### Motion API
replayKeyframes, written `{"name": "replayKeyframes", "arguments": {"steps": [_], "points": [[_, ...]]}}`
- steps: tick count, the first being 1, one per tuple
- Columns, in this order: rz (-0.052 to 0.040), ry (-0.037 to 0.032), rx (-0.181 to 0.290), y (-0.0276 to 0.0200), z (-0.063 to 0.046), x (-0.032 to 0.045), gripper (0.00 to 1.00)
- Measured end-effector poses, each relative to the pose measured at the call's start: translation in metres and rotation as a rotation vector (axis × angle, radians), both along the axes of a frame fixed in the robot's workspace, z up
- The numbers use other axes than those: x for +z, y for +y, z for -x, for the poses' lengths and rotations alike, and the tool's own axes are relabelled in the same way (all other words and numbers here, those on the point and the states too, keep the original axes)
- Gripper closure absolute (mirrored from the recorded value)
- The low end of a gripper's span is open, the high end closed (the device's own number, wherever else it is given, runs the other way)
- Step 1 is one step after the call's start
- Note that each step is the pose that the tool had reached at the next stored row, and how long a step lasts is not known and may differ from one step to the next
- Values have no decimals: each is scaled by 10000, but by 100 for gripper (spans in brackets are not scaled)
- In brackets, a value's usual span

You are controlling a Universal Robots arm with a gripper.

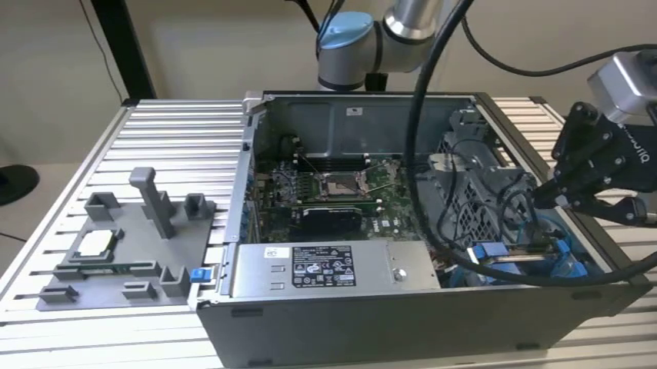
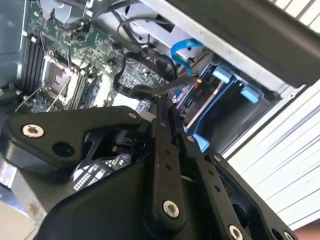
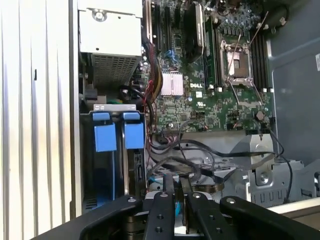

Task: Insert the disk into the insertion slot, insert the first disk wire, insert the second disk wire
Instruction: 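Insert the second disk wire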

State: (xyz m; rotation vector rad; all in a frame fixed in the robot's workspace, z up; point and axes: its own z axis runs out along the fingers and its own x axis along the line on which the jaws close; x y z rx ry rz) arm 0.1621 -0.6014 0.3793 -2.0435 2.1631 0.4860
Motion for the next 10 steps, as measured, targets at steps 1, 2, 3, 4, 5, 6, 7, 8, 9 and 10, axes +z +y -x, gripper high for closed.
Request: {"name": "replayKeyframes", "arguments": {"steps": [1, 2, 3, 4, 5, 6, 7, 8, 9, 10], "points": [[3, -29, 0, 0, 38, 0, 100], [11, -54, 3, -1, 68, 0, 100], [18, -81, 10, -2, 95, 0, 100], [33, -112, 16, -2, 121, 0, 100], [51, -146, 21, -3, 144, -1, 100], [78, -178, 26, -4, 165, -2, 100], [111, -204, 30, -5, 181, -2, 100], [148, -231, 32, -6, 199, -3, 100], [188, -256, 33, -7, 216, -3, 100], [232, -284, 35, -8, 235, -3, 100]]}}
